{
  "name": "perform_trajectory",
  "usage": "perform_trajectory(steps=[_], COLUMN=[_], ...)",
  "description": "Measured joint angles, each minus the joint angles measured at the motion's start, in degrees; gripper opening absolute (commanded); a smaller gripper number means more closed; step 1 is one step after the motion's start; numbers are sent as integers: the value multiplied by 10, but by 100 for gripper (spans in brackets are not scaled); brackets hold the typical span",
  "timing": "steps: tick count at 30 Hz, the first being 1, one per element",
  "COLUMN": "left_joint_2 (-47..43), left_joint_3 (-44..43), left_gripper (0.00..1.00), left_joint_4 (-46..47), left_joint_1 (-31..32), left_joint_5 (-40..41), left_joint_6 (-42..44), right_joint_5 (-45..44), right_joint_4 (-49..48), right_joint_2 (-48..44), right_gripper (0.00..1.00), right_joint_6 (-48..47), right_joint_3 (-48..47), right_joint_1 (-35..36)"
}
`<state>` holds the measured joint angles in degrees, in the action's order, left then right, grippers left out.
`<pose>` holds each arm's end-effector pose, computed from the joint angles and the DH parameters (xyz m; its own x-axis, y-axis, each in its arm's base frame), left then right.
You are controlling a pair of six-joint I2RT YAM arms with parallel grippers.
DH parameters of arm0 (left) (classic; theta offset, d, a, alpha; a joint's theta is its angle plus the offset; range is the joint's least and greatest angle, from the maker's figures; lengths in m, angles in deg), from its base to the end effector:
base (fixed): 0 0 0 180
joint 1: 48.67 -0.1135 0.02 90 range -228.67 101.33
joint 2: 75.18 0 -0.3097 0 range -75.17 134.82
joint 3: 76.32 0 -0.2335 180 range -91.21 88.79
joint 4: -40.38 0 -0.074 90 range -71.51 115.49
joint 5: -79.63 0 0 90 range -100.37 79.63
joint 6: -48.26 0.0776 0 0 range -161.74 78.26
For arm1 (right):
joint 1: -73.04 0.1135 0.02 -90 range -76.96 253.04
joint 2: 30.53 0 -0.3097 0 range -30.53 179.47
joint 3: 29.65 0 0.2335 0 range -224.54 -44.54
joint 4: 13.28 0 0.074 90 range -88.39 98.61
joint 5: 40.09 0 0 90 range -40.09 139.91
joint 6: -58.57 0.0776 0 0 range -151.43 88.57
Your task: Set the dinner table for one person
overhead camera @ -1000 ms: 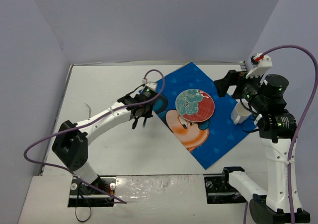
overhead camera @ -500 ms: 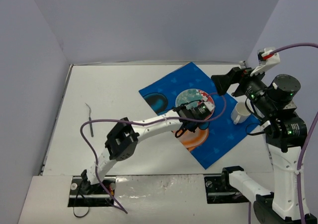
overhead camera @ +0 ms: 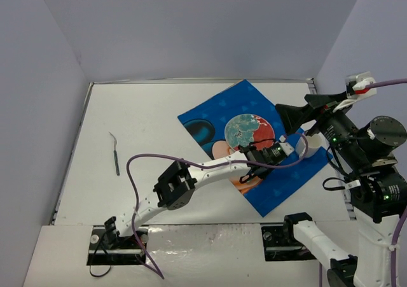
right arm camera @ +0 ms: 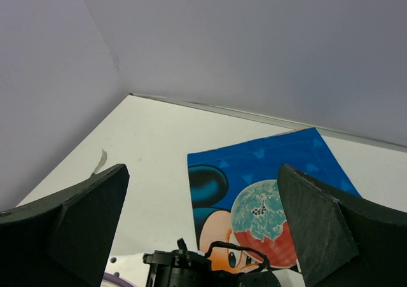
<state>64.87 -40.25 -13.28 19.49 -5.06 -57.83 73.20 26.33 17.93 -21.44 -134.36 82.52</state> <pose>0.2254 -0.5432 0.2127 -0.5229 0.5630 -0.6400 0.7880 0.6056 -0.1111 0.0773 0.0440 0.5811 0.1871 0.1928 -0.9632 -0.5660 0.8226 0.0547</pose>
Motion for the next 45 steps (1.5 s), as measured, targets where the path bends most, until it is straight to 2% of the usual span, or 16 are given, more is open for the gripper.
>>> perform_trajectory(steps=[10, 31, 35, 38, 45], left_joint_2=[39, 64, 64, 64, 64], left_joint_3=[-27, -66, -66, -66, -66], left_gripper=[0, 1, 15, 31, 50], left_joint_4=[-14, -39, -40, -40, -42], left_joint_1=[10, 10, 10, 10, 9], left_joint_5=[-4, -6, -6, -6, -2], left_joint_6=[0, -53, -61, -66, -70], right_joint_5=[16, 18, 18, 18, 18], right_joint_4=[0, 4, 4, 4, 4], right_joint_2=[-38, -40, -40, -40, -40], right_gripper=[100, 100, 100, 100, 100], right_joint_6=[-2, -6, -9, -10, -11], right_joint_3=[8, 32, 32, 35, 41], right_joint_1=[0, 10, 14, 15, 15])
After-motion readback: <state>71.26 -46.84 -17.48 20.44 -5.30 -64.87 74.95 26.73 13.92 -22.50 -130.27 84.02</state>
